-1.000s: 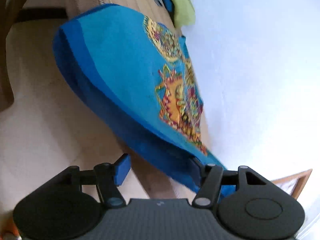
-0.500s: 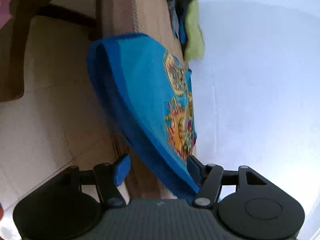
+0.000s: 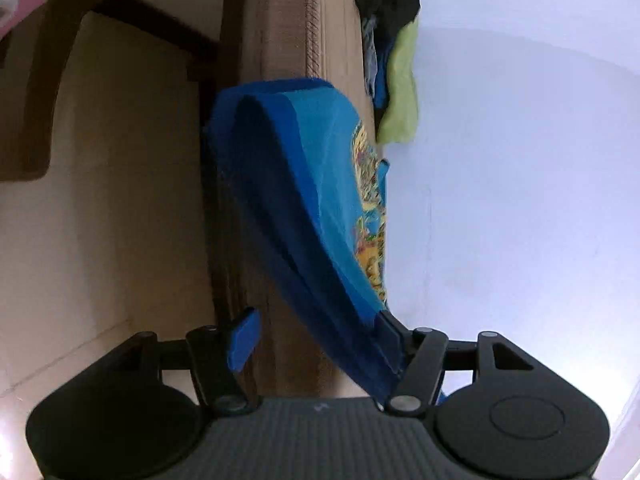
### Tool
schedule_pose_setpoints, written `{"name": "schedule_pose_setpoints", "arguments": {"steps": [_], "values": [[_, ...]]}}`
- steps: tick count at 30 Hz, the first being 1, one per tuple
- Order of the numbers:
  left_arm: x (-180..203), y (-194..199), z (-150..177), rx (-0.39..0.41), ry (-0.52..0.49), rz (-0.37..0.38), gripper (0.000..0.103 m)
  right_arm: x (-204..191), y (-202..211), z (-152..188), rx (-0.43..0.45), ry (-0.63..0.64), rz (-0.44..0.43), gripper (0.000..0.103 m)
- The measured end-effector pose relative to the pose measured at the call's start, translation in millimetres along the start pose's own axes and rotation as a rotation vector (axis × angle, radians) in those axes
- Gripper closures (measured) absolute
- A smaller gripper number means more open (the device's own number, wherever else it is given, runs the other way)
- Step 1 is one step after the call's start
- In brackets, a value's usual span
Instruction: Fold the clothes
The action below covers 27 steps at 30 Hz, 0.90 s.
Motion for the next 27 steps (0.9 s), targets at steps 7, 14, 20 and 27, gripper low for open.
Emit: {"name": "schedule_pose_setpoints", "arguments": {"steps": [7, 14, 20, 27], "values": [[4.7, -1.3, -14.0, 0.057, 0.027, 0.110, 0.036, -12.4, -6.8, -6.9, -0.020, 0.035, -0.005, 0.096], [2.6, -17.8, -15.0, 0.045, 0.041, 0.075, 0.033, -8.0, -3.3, -4.6, -0.023, 0.026, 0.010, 0.096], [8.4, -12.6, -27.4, 0.112, -0.030, -0.075, 0.054, -3.8, -0.6, -2.5, -0.026, 0.016, 0.023, 0.096], [39.2, 1.0, -35.0, 0.146, -0.184, -0.170, 0.099, 1.0, 1.9, -0.5, -0.032, 0.003, 0.039, 0.096]]}}
Point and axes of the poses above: each gripper's, at about its wrist camera, not at the fingertips, and y roughly against the way its jaws point, x to its right, z to its underside, the point moved 1 cm from there along -y, roughly the way its jaws point, and after that the axes turned 4 degrees about -z, right-handed, at the moved point
